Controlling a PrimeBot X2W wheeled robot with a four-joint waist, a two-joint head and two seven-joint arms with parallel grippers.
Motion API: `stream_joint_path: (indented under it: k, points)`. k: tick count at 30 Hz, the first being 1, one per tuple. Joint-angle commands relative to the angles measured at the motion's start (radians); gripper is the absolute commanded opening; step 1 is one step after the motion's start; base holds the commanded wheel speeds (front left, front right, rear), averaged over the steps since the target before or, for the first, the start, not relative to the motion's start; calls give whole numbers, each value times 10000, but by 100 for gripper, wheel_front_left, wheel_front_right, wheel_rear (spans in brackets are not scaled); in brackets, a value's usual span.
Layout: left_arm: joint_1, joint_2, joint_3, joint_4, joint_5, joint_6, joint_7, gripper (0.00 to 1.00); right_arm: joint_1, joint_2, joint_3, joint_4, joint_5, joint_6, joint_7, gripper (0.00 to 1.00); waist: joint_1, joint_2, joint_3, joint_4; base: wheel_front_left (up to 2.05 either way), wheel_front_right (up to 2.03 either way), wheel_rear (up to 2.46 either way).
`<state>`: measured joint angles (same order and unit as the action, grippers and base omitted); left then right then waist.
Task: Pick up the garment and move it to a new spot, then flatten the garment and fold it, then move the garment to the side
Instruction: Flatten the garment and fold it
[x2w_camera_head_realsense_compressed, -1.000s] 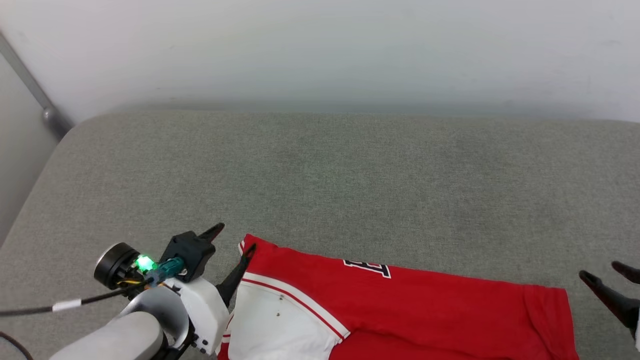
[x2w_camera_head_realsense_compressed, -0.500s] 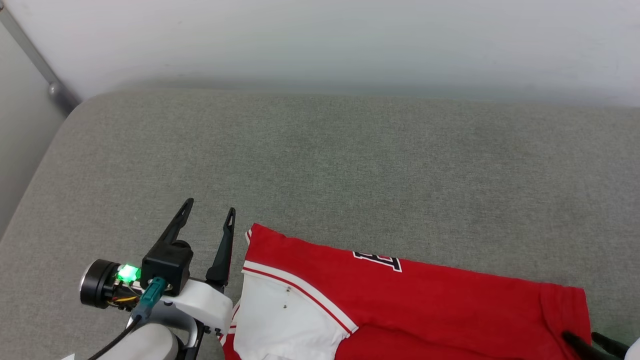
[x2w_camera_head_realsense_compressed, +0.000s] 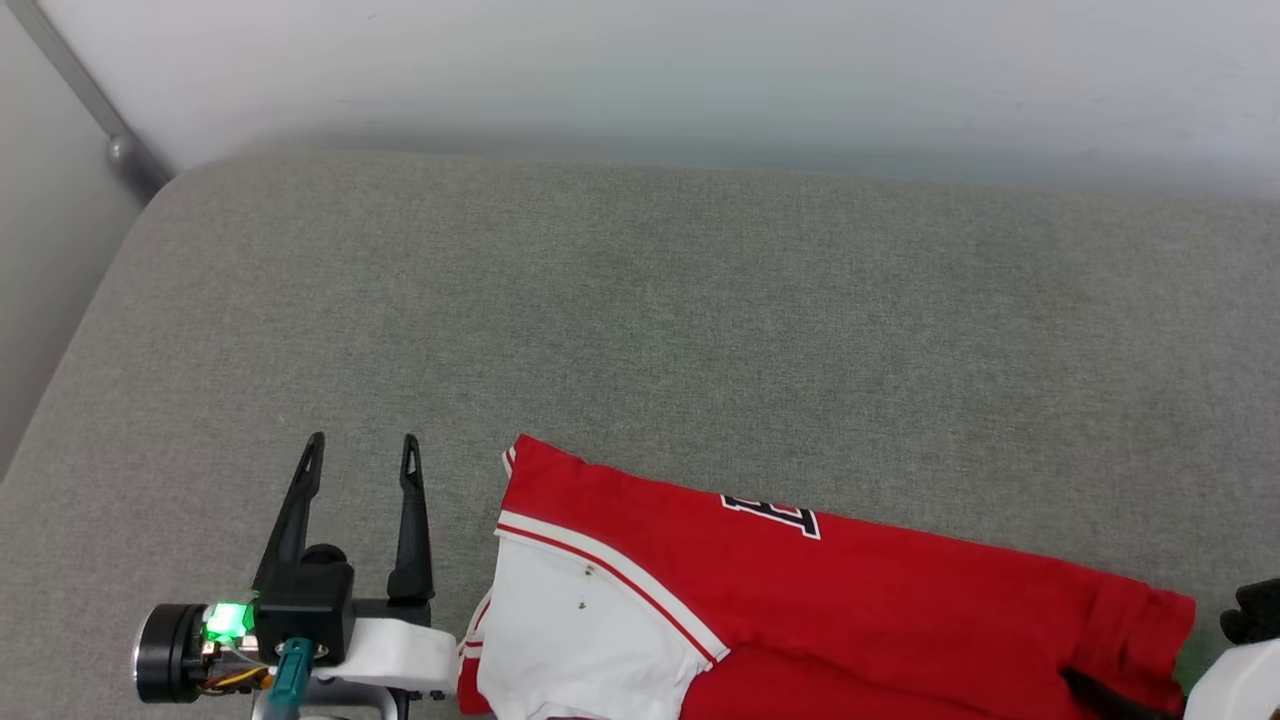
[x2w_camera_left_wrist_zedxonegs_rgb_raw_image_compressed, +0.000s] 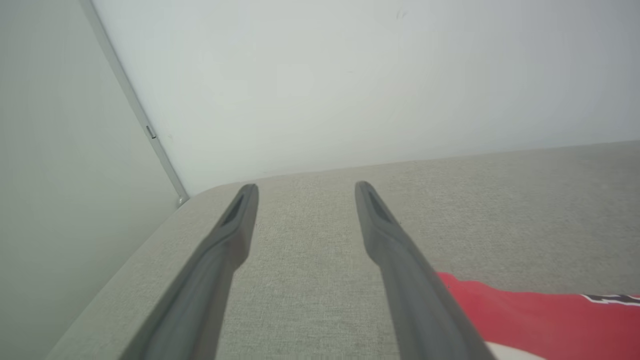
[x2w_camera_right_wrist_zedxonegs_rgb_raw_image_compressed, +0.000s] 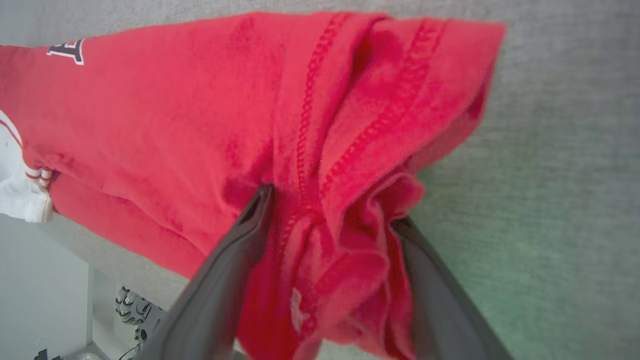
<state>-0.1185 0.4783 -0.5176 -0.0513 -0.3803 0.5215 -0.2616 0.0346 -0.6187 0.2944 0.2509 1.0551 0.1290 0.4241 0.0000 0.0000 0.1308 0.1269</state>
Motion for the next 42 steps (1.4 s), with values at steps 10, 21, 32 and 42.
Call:
stream_joint_path:
  k: [10, 21, 32, 42]
  points:
    - [1410, -1532, 1740, 38, 1716, -890, -45, 100, -501, 601, 1139, 582, -18, 30, 667, 0, 0, 0, -73, 29, 0, 0, 0]
    - [2223, -2357, 2650, 158, 2702, -1768, -36, 100, -498, -796, 8, 403, 122, 12, 258, 0, 0, 0, -515, -250, 0, 0, 0]
    - [2577, -2878, 3169, 362, 3177, -2655, -35, 100, 52, -2106, -1128, 1027, -268, 13, 714, 0, 0, 0, -850, -411, 0, 0, 0]
    - [2571, -3166, 3481, 527, 3350, -3080, -36, 100, 278, -1713, -753, -2198, -736, 15, 1298, 0, 0, 0, -894, -462, 0, 0, 0]
